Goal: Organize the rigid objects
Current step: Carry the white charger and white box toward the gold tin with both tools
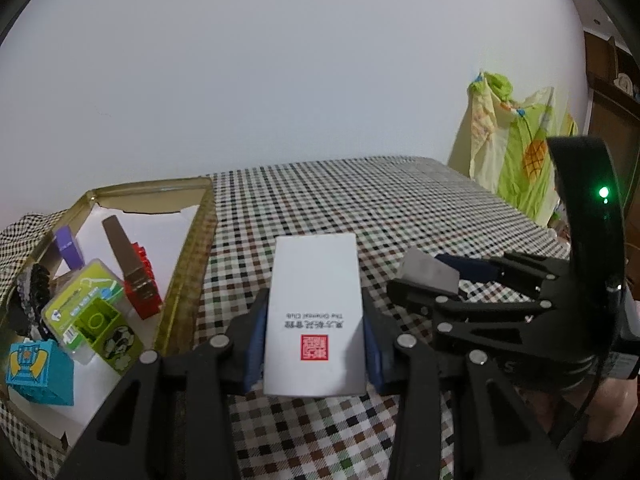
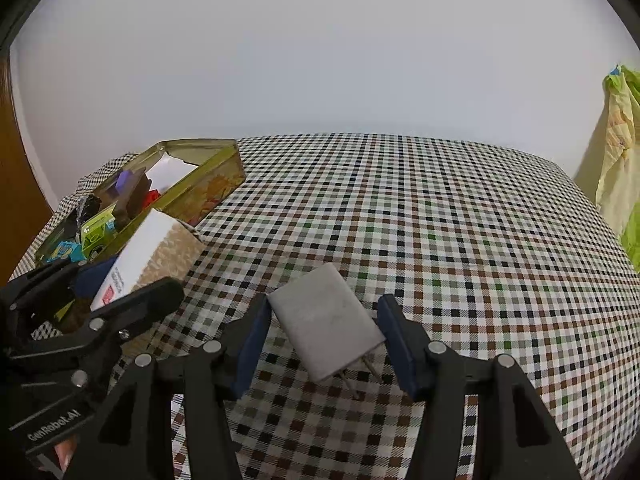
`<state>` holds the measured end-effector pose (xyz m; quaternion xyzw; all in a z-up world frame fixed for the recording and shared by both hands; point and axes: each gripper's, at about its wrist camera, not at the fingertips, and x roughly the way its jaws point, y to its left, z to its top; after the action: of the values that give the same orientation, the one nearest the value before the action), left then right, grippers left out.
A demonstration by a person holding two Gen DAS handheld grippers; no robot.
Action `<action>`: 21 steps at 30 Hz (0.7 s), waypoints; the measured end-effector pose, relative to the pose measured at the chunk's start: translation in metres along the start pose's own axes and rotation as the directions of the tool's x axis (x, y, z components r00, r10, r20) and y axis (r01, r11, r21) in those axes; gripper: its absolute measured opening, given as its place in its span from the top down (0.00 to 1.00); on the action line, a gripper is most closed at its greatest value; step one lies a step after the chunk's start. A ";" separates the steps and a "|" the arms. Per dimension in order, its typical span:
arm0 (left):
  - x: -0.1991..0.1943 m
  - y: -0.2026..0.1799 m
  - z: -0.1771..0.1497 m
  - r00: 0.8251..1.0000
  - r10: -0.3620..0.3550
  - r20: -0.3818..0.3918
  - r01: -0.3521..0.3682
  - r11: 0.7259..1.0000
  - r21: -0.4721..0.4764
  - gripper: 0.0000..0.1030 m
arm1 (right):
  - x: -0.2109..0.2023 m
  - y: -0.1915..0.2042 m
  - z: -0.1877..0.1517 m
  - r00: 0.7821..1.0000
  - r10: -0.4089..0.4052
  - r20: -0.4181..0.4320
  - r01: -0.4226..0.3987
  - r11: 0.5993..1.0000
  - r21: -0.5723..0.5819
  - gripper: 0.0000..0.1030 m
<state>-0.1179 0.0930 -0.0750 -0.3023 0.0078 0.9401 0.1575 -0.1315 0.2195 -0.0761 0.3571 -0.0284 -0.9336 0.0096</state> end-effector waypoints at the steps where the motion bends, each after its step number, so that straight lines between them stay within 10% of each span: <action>1: -0.002 0.000 0.000 1.000 0.004 0.008 -0.004 1.000 0.002 0.61 | 0.001 0.003 0.000 1.000 0.000 0.002 0.000 1.000 0.001 0.44; 21: -0.022 0.002 -0.005 0.994 0.059 0.088 -0.062 0.998 0.032 0.61 | -0.002 0.017 -0.001 0.999 0.001 0.053 -0.001 1.000 0.008 0.44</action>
<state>-0.0987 0.0842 -0.0661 -0.2580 0.0265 0.9564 0.1345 -0.1300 0.2025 -0.0744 0.3323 -0.0324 -0.9426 0.0078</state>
